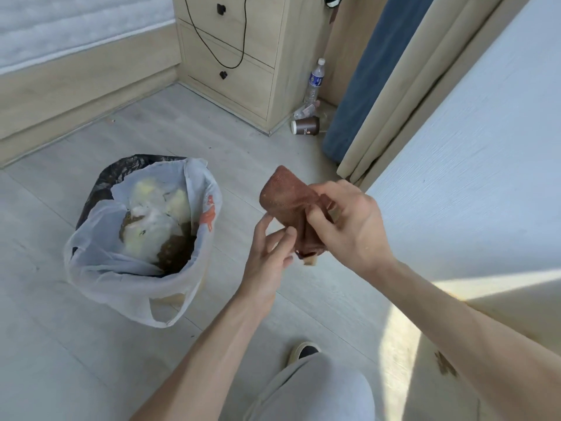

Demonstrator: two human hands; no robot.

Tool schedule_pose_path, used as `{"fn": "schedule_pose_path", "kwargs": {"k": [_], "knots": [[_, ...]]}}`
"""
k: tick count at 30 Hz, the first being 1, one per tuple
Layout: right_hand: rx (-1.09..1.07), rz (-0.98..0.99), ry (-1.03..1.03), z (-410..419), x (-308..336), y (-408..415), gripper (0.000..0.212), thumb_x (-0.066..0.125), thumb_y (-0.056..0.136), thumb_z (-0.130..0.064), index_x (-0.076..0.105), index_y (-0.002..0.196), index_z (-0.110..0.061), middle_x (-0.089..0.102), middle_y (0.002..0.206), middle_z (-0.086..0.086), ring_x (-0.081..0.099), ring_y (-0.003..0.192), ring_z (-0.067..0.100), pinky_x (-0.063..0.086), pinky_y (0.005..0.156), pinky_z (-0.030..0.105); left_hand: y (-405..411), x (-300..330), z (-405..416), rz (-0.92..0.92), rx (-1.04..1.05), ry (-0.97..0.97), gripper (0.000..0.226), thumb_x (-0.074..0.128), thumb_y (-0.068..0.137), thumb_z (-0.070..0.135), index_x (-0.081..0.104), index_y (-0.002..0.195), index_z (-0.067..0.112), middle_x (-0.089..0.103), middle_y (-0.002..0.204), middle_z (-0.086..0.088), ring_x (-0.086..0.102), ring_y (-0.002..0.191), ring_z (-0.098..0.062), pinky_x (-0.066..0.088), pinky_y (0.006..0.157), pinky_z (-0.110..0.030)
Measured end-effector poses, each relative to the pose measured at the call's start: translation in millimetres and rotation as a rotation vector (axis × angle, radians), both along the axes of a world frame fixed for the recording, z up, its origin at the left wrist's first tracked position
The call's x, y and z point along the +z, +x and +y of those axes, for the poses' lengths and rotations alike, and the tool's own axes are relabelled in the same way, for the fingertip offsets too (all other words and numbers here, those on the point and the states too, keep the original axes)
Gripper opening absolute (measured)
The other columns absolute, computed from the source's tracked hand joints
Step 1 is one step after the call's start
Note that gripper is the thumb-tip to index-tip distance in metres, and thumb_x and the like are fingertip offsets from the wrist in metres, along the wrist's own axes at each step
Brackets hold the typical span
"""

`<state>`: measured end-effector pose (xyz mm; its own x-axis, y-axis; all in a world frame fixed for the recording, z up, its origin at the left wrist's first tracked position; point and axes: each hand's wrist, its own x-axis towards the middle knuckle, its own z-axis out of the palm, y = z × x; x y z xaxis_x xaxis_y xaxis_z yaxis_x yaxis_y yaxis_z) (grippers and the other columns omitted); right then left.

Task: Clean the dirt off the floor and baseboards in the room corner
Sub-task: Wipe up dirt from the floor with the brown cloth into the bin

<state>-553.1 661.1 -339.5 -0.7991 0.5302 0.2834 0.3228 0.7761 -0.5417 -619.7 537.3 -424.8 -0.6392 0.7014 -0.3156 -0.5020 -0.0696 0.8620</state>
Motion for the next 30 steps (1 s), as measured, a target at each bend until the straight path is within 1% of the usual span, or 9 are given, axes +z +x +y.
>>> {"fn": "schedule_pose_path", "kwargs": {"k": [6,9,12,15,17,19,23,26,30], "knots": [[-0.021,-0.123,-0.066,21,14,-8,0.015,0.061,0.096,-0.018,0.072,0.106,-0.018,0.066,0.094,0.001,0.060,0.085,0.019,0.050,0.080,0.035,10,-6,-5,0.094,-0.214,-0.182,0.031,0.073,0.095,0.029,0.062,0.125,0.031,0.077,0.105,0.006,0.075,0.095,-0.014,0.053,0.091,-0.034],[-0.042,-0.194,-0.155,28,16,-7,0.020,0.059,0.098,-0.015,0.072,0.112,-0.019,0.069,0.097,0.000,0.064,0.088,0.020,0.053,0.083,0.034,7,-10,-13,0.548,-0.280,-0.376,0.018,0.071,0.086,0.043,0.067,0.100,0.032,0.074,0.098,0.014,0.069,0.092,-0.003,0.054,0.084,-0.035],[-0.136,-0.190,-0.451,33,17,-8,0.021,0.057,0.101,-0.012,0.073,0.113,-0.018,0.074,0.092,0.000,0.072,0.086,0.025,0.061,0.083,0.043,12,-8,-26,1.026,-0.168,-0.472,0.026,0.068,0.084,0.045,0.059,0.107,0.037,0.062,0.104,0.019,0.059,0.098,-0.004,0.052,0.081,-0.033],[-0.174,-0.118,-0.766,35,17,-10,0.025,0.055,0.102,-0.005,0.071,0.119,-0.012,0.078,0.095,0.008,0.076,0.088,0.034,0.063,0.081,0.048,17,-6,-32,1.074,-0.111,-0.346,0.040,0.068,0.084,0.027,0.056,0.121,0.036,0.055,0.113,0.022,0.056,0.105,-0.006,0.050,0.083,-0.027],[-0.174,-0.104,-0.790,39,16,-9,0.034,0.057,0.102,-0.005,0.064,0.134,-0.011,0.076,0.105,0.008,0.075,0.092,0.031,0.062,0.082,0.041,16,-5,-29,0.876,-0.023,-0.271,0.029,0.062,0.086,0.014,0.066,0.110,0.029,0.064,0.107,0.021,0.062,0.103,-0.008,0.052,0.082,-0.025],[-0.141,-0.097,-0.742,43,16,-7,0.042,0.059,0.103,-0.008,0.057,0.144,-0.014,0.073,0.106,0.004,0.073,0.094,0.024,0.059,0.084,0.036,12,-2,-18,0.437,0.152,-0.195,0.025,0.052,0.089,0.014,0.073,0.100,0.022,0.073,0.104,0.014,0.068,0.099,-0.010,0.056,0.081,-0.026],[0.070,-0.049,-0.521,28,24,-7,0.044,0.063,0.102,-0.010,0.055,0.145,-0.018,0.075,0.105,0.001,0.073,0.094,0.019,0.058,0.085,0.029,5,20,13,-0.318,0.062,0.023,0.040,0.050,0.105,0.045,0.069,0.120,0.012,0.073,0.122,-0.009,0.073,0.105,-0.022,0.059,0.079,-0.034],[0.252,-0.070,-0.391,5,27,-4,0.044,0.065,0.100,-0.009,0.058,0.142,-0.022,0.076,0.104,-0.008,0.074,0.091,0.011,0.058,0.081,0.023,-3,24,19,-0.496,-0.015,0.240,0.078,0.038,0.098,0.072,0.060,0.140,0.010,0.068,0.131,-0.014,0.070,0.112,-0.025,0.058,0.081,-0.037],[0.278,-0.079,-0.268,-5,20,5,0.049,0.071,0.096,-0.011,0.059,0.142,-0.021,0.071,0.110,-0.013,0.070,0.093,0.003,0.057,0.078,0.017,-9,20,18,-0.473,-0.043,0.412,0.091,0.026,0.095,0.081,0.056,0.141,0.009,0.064,0.127,-0.016,0.065,0.106,-0.026,0.050,0.077,-0.034]]}}
